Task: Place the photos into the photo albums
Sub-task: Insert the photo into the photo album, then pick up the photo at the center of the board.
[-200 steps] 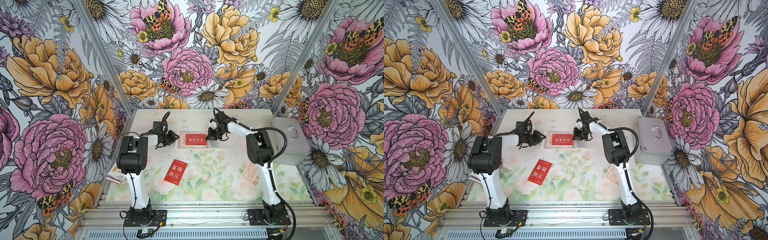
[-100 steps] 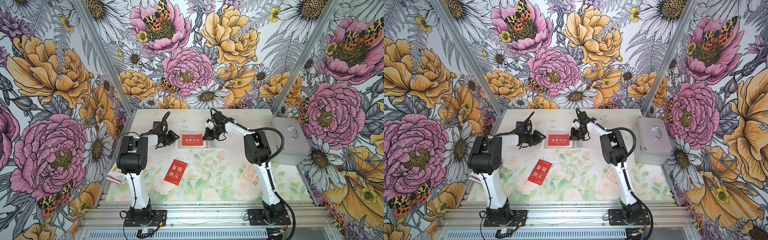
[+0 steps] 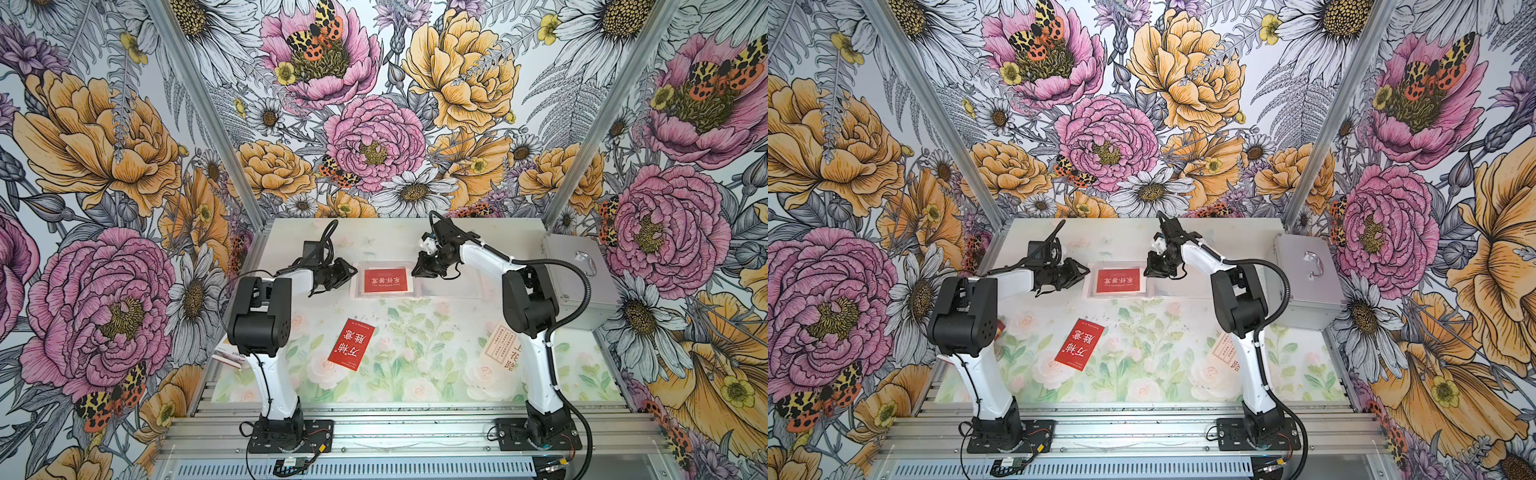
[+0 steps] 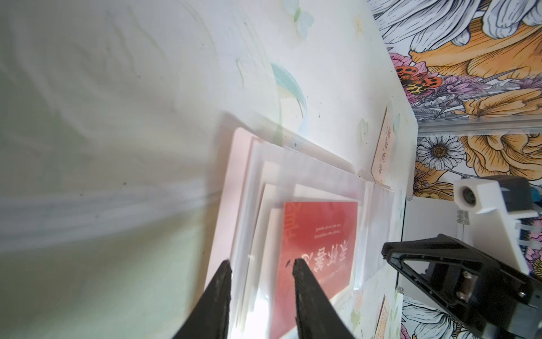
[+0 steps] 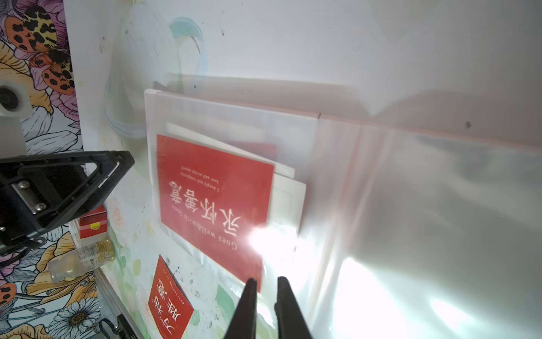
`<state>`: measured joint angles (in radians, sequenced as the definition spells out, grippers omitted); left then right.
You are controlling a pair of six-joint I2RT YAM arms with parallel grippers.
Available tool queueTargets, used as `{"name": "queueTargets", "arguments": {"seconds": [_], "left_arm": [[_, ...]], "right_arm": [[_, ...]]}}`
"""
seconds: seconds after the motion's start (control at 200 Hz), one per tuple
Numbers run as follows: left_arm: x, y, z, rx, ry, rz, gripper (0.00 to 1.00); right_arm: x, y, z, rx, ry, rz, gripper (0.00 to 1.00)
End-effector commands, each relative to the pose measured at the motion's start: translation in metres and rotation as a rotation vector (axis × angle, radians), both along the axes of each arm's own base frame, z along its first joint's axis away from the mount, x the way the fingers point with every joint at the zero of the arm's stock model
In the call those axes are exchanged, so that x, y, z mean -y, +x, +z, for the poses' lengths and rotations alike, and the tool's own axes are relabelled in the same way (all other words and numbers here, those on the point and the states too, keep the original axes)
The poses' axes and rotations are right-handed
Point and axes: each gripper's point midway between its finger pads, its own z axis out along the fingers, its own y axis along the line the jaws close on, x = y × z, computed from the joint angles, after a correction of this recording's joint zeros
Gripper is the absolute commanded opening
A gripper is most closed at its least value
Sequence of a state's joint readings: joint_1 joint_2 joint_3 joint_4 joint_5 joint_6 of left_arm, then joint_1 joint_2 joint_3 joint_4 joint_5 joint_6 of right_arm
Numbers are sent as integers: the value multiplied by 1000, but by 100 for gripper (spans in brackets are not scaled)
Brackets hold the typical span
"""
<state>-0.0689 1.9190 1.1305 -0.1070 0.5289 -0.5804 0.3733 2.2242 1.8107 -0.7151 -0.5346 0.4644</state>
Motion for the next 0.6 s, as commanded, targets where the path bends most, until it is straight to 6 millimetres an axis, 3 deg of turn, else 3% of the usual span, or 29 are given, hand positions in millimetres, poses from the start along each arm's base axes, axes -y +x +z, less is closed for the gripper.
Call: {"name": "queueTargets", "arguments": {"seconds": [0.0,0.075,0.1,0.26,0.485,0.595], "left_arm": [[-10,-5,16,42,33,-1,37],[-14,-14,14,26,55,-5,37],[-15,-16,29,56,61,-6,37],[-21,-52,37,31,101,-26,37],[-28,-136,40,-61,265,-55,38],[-27,-173,40,-103,258,-36,38]], "right_arm": [[7,2,24,69,-9,-1,18],[7,0,29,77,-4,4,18],[8,-1,30,78,-3,4,18],[-1,-14,44,92,24,42,19],[-33,-58,40,96,15,174,22],[-54,-75,37,91,28,230,22]]}}
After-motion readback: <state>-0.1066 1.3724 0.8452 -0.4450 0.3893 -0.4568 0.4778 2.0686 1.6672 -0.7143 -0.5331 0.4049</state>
